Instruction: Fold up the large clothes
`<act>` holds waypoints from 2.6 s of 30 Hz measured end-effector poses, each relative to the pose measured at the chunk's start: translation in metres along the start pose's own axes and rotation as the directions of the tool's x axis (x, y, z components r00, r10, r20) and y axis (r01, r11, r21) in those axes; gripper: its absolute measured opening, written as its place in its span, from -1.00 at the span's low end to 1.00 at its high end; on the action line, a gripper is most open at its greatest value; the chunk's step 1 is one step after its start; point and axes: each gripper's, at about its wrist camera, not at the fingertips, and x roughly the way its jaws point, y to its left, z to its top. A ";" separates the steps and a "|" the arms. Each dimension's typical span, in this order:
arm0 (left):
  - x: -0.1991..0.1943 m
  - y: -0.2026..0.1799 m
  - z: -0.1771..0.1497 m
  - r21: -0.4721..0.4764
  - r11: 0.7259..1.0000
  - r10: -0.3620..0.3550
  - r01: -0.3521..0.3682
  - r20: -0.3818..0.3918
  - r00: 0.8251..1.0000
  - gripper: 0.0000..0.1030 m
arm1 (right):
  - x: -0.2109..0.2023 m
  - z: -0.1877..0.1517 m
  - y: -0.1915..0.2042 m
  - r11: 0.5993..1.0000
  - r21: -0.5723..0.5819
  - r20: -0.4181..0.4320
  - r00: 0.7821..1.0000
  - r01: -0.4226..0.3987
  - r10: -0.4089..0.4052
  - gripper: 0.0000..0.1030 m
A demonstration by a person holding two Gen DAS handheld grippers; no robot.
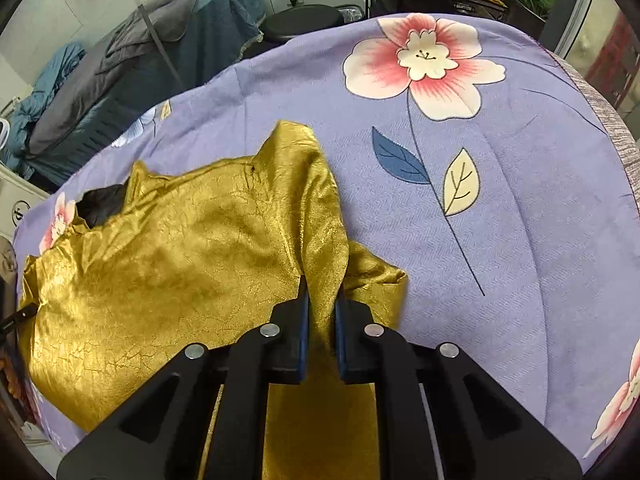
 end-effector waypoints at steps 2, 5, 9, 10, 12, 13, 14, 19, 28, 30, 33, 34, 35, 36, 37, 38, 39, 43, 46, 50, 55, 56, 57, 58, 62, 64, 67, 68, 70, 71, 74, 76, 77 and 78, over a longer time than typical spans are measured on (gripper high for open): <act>0.002 -0.004 0.000 0.012 1.000 0.029 -0.029 -0.003 1.000 -0.61 | 0.002 0.002 -0.001 1.000 0.006 -0.006 1.000 0.009 -0.009 -0.67; -0.003 -0.005 0.001 0.013 0.998 0.056 -0.056 0.018 0.998 -0.08 | 0.004 0.002 -0.005 0.999 0.036 -0.003 1.000 0.008 -0.008 -0.35; -0.020 0.003 0.002 -0.013 0.995 0.098 -0.097 0.062 0.993 0.28 | -0.004 0.003 -0.006 0.999 0.011 0.014 0.999 0.035 -0.035 -0.30; -0.025 0.007 0.001 -0.026 0.995 0.094 -0.092 0.069 0.993 0.33 | -0.007 0.003 -0.005 0.999 0.005 0.021 0.999 0.039 -0.039 -0.29; -0.038 0.013 0.000 -0.058 0.995 0.091 -0.086 0.093 0.991 0.40 | -0.017 0.004 -0.003 0.999 0.002 0.039 0.998 0.041 -0.041 -0.16; -0.043 0.014 -0.001 -0.064 0.994 0.089 -0.083 0.104 0.991 0.44 | -0.021 0.004 -0.002 0.999 0.003 0.048 0.998 0.042 -0.042 -0.13; -0.050 0.014 -0.004 -0.069 0.995 0.086 -0.078 0.118 0.989 0.50 | -0.027 0.003 -0.001 0.999 0.004 0.056 0.998 0.041 -0.041 -0.07; -0.079 0.005 -0.024 -0.071 0.995 0.081 -0.071 0.149 0.985 0.62 | -0.056 -0.005 0.014 0.999 -0.003 0.082 0.996 0.044 -0.043 0.06; -0.103 -0.058 -0.107 0.032 0.998 0.042 -0.045 0.089 0.995 0.83 | -0.094 -0.089 0.074 0.979 -0.201 0.032 0.999 0.035 -0.029 0.36; -0.102 -0.071 -0.121 0.059 0.998 0.034 -0.038 0.058 0.998 0.83 | -0.097 -0.108 0.081 0.978 -0.209 0.001 1.000 0.017 -0.018 0.36; -0.102 -0.084 -0.140 0.072 0.997 0.003 -0.004 0.024 1.000 0.83 | -0.099 -0.131 0.087 0.981 -0.196 -0.042 0.999 0.001 -0.009 0.36; -0.102 -0.088 -0.144 0.074 0.997 -0.006 0.005 0.017 1.000 0.83 | -0.099 -0.138 0.089 0.981 -0.194 -0.056 0.998 -0.002 -0.009 0.36; -0.102 -0.091 -0.149 0.077 0.997 -0.007 0.006 0.010 1.000 0.83 | -0.100 -0.143 0.090 0.981 -0.195 -0.063 0.998 -0.005 -0.007 0.36; -0.102 -0.094 -0.152 0.079 0.997 -0.004 0.003 0.006 1.000 0.83 | -0.101 -0.148 0.091 0.980 -0.199 -0.070 0.998 -0.009 -0.005 0.36; -0.103 -0.097 -0.155 0.082 0.997 0.001 -0.001 0.001 1.000 0.83 | -0.103 -0.153 0.094 0.978 -0.207 -0.072 0.997 -0.011 -0.005 0.36; -0.104 -0.099 -0.158 0.086 0.996 0.009 -0.009 -0.001 1.000 0.83 | -0.105 -0.156 0.097 0.976 -0.217 -0.073 0.997 -0.009 -0.007 0.36; -0.107 -0.102 -0.161 0.088 0.996 0.026 -0.026 0.002 1.000 0.83 | -0.108 -0.162 0.101 0.973 -0.231 -0.074 0.997 -0.007 -0.010 0.36; -0.117 -0.110 -0.165 0.113 0.992 0.066 -0.064 -0.013 0.998 0.83 | -0.120 -0.172 0.113 0.963 -0.269 -0.071 0.997 -0.016 -0.003 0.36; -0.126 -0.114 -0.165 0.124 0.990 0.062 -0.061 -0.005 0.998 0.83 | -0.130 -0.176 0.121 0.957 -0.289 -0.067 0.998 -0.028 0.009 0.38; -0.139 -0.120 -0.161 0.132 0.989 0.060 -0.062 0.025 0.998 0.83 | -0.145 -0.174 0.133 0.943 -0.333 -0.033 0.999 -0.014 0.003 0.39; -0.148 -0.126 -0.158 0.175 0.979 0.096 -0.104 0.053 0.994 0.85 | -0.157 -0.168 0.140 0.939 -0.344 -0.006 1.000 -0.012 0.010 0.54; -0.149 -0.127 -0.158 0.181 0.977 0.104 -0.113 0.057 0.993 0.85 | -0.157 -0.167 0.140 0.938 -0.347 -0.005 1.000 -0.010 0.009 0.54; -0.149 -0.127 -0.157 0.185 0.976 0.111 -0.120 0.056 0.992 0.85 | -0.157 -0.167 0.142 0.936 -0.351 -0.006 1.000 -0.006 0.004 0.54; -0.149 -0.127 -0.157 0.188 0.974 0.115 -0.123 0.054 0.992 0.85 | -0.156 -0.166 0.141 0.936 -0.352 -0.008 1.000 -0.005 0.002 0.54; -0.147 -0.127 -0.155 0.197 0.974 0.109 -0.115 0.043 0.993 0.86 | -0.154 -0.164 0.141 0.938 -0.347 -0.015 1.000 -0.008 0.003 0.54; -0.146 -0.127 -0.155 0.195 0.974 0.107 -0.112 0.037 0.994 0.86 | -0.152 -0.163 0.141 0.938 -0.347 -0.019 1.000 -0.003 -0.004 0.54; -0.146 -0.127 -0.155 0.199 0.972 0.116 -0.121 0.037 0.993 0.87 | -0.151 -0.162 0.141 0.935 -0.353 -0.021 1.000 0.010 -0.019 0.54; -0.145 -0.127 -0.154 0.199 0.973 0.114 -0.118 0.034 0.993 0.87 | -0.150 -0.162 0.141 0.934 -0.356 -0.024 0.999 0.015 -0.025 0.54; -0.145 -0.126 -0.155 0.197 0.973 0.114 -0.118 0.031 0.993 0.87 | -0.147 -0.162 0.140 0.933 -0.360 -0.029 0.999 0.025 -0.038 0.54; -0.145 -0.126 -0.155 0.200 0.973 0.115 -0.119 0.029 0.993 0.87 | -0.147 -0.163 0.139 0.933 -0.360 -0.031 0.999 0.026 -0.040 0.54; -0.143 -0.126 -0.157 0.206 0.971 0.121 -0.123 0.024 0.992 0.87 | -0.144 -0.165 0.138 0.934 -0.356 -0.044 0.998 0.023 -0.041 0.54; -0.143 -0.125 -0.157 0.201 0.973 0.116 -0.117 0.017 0.993 0.87 | -0.143 -0.166 0.137 0.933 -0.358 -0.047 0.998 0.022 -0.041 0.54; -0.142 -0.124 -0.158 0.194 0.975 0.110 -0.110 0.010 0.994 0.87 | -0.143 -0.166 0.137 0.933 -0.359 -0.047 0.998 0.023 -0.043 0.54; -0.142 -0.124 -0.158 0.188 0.977 0.106 -0.105 0.005 0.994 0.87 | -0.143 -0.167 0.138 0.932 -0.361 -0.048 0.998 0.024 -0.045 0.54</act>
